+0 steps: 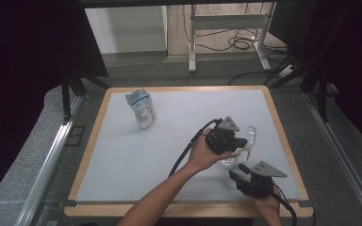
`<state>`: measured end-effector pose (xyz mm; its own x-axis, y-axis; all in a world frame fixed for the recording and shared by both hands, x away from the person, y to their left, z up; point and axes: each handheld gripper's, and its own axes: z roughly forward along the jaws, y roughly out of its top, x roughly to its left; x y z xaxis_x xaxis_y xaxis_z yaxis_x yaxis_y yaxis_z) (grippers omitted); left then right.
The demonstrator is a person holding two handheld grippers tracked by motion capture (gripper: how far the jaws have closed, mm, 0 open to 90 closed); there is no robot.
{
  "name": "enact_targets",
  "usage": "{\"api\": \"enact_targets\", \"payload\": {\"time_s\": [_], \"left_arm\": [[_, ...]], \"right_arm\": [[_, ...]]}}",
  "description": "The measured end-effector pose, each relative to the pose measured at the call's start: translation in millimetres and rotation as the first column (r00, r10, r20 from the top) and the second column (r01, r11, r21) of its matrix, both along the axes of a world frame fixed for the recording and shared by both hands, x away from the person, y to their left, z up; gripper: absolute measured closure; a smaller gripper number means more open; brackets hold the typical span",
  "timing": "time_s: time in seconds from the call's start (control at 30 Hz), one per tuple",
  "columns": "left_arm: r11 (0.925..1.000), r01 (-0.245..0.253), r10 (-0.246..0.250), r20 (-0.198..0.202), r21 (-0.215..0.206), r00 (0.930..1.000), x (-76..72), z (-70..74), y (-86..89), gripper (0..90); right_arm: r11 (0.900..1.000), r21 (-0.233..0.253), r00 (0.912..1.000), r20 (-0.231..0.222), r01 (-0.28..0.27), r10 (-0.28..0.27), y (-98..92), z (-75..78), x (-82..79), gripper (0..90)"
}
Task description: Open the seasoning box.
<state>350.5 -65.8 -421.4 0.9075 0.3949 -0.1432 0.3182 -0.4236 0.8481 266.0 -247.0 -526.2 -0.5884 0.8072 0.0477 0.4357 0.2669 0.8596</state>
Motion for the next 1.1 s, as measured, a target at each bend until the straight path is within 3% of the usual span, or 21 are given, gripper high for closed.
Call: {"api": "enact_targets", "payload": {"time_s": [0.17, 0.37, 0.5, 0.6, 0.73, 0.83, 0.87, 0.97, 1.0, 1.03, 1.07, 1.1], "left_arm": [[0.9998, -0.010, 0.010, -0.007, -0.016, 0.9999, 2.0, -0.1, 11.0, 90.0], [0.9980, -0.042, 0.042, -0.003, -0.048, 0.9991, 0.0, -0.6, 38.8, 86.5], [0.9958, -0.073, 0.074, 0.006, -0.055, 0.9973, -6.8, -5.3, 68.6, 76.2], [0.9934, -0.094, 0.095, 0.007, -0.065, 0.9954, -12.2, -9.0, 89.2, 61.5], [0.9897, -0.123, 0.124, 0.004, -0.073, 0.9923, -18.6, -14.1, 112.6, 49.6], [0.9877, -0.138, 0.139, 0.009, -0.072, 0.9902, -21.7, -17.8, 124.3, 45.6], [0.9843, -0.161, 0.162, 0.009, -0.072, 0.9867, -24.5, -22.5, 136.0, 41.3], [0.9791, -0.190, 0.190, 0.004, -0.074, 0.9817, -27.0, -28.0, 148.1, 36.4], [0.9708, -0.226, 0.227, -0.002, -0.079, 0.9739, -29.0, -34.1, 160.8, 32.7], [0.9708, -0.226, 0.227, -0.002, -0.079, 0.9739, -29.0, -34.1, 160.8, 30.5], [0.9613, -0.264, 0.265, -0.004, -0.078, 0.9643, -31.5, -40.0, 173.4, 29.3], [0.9613, -0.264, 0.265, -0.004, -0.078, 0.9643, -31.5, -40.0, 173.4, 29.0]], "right_arm": [[1.000, 0.003, 1.0000, 0.001, 0.000, 0.000, 1.0, 0.0, 0.0, 50.6], [1.000, 0.002, 0.9997, 0.008, -0.022, 0.022, 7.6, 1.2, -1.9, 50.6], [0.998, 0.012, 0.9975, 0.020, -0.068, 0.068, 17.7, 4.5, -5.8, 49.0], [0.996, 0.008, 0.9955, 0.026, -0.091, 0.091, 26.8, 5.7, -8.2, 46.9], [0.992, -0.003, 0.9917, 0.021, -0.127, 0.127, 39.4, 6.1, -11.4, 44.3], [0.990, -0.010, 0.9903, 0.019, -0.137, 0.138, 45.1, 5.5, -12.5, 42.6], [0.988, -0.012, 0.9884, 0.013, -0.151, 0.151, 51.7, 4.3, -12.4, 41.1], [0.988, -0.012, 0.9876, 0.011, -0.156, 0.157, 55.8, 3.7, -11.7, 39.9], [0.988, -0.019, 0.9879, 0.008, -0.154, 0.155, 60.2, 3.2, -10.6, 38.3], [0.988, -0.016, 0.9880, 0.005, -0.154, 0.154, 62.4, 2.6, -10.1, 37.8], [0.988, -0.016, 0.9880, 0.000, -0.155, 0.155, 64.3, 2.0, -9.6, 37.3], [0.987, -0.015, 0.9874, -0.004, -0.158, 0.158, 66.4, 1.5, -9.2, 37.0]]}}
